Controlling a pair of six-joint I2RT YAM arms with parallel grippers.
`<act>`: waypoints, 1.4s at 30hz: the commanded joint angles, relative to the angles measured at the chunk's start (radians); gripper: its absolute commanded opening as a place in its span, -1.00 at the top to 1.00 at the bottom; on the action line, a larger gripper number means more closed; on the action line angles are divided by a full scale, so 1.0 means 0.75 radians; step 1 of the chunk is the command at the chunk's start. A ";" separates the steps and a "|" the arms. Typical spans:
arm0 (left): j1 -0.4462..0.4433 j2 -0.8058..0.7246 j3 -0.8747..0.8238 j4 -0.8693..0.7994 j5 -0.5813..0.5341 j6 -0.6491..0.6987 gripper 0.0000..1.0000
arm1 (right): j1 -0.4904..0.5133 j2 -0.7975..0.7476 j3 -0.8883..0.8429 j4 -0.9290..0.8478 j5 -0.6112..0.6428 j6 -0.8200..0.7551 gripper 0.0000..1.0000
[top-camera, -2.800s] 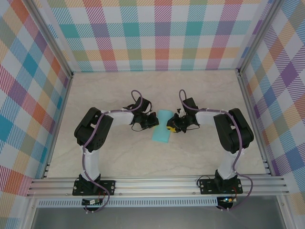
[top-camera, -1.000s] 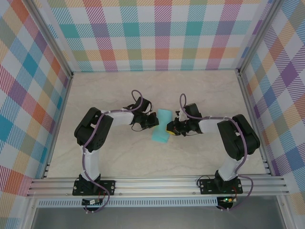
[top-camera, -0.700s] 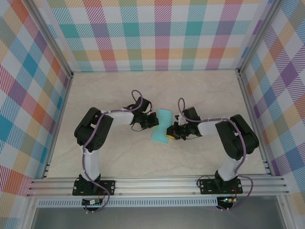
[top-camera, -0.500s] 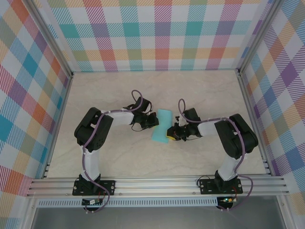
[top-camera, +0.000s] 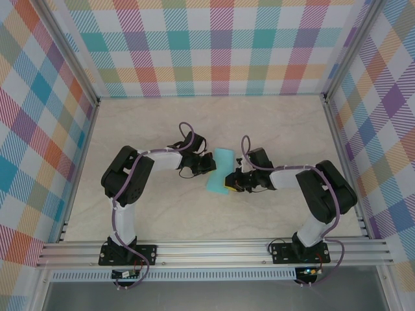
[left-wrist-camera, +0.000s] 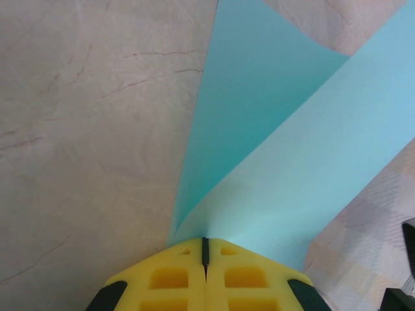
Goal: Fold a paper plane with a square sheet of paper (pick it up from the middle)
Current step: Fold the square sheet of paper in half at the center of the table.
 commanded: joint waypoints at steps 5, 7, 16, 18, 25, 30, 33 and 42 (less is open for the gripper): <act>-0.027 0.068 -0.040 -0.137 -0.097 0.019 1.00 | 0.016 0.074 -0.050 -0.010 0.047 -0.033 0.78; -0.027 0.069 -0.041 -0.139 -0.096 0.019 1.00 | 0.017 0.055 -0.046 -0.038 0.057 -0.041 0.78; -0.027 0.066 -0.041 -0.139 -0.095 0.020 1.00 | 0.031 -0.070 -0.035 -0.033 0.020 -0.046 0.76; -0.026 0.066 -0.039 -0.142 -0.094 0.020 1.00 | 0.033 -0.055 -0.045 -0.030 0.027 -0.045 0.76; -0.027 0.067 -0.034 -0.148 -0.094 0.024 1.00 | 0.069 0.039 -0.075 -0.084 0.080 -0.093 0.78; -0.027 0.065 -0.036 -0.150 -0.095 0.025 1.00 | 0.095 0.005 -0.045 -0.206 0.165 -0.132 0.79; -0.027 0.067 -0.035 -0.148 -0.096 0.026 1.00 | 0.101 -0.034 -0.018 -0.233 0.169 -0.135 0.79; -0.027 0.063 -0.041 -0.150 -0.093 0.026 1.00 | 0.101 -0.077 0.097 -0.204 0.148 -0.084 0.78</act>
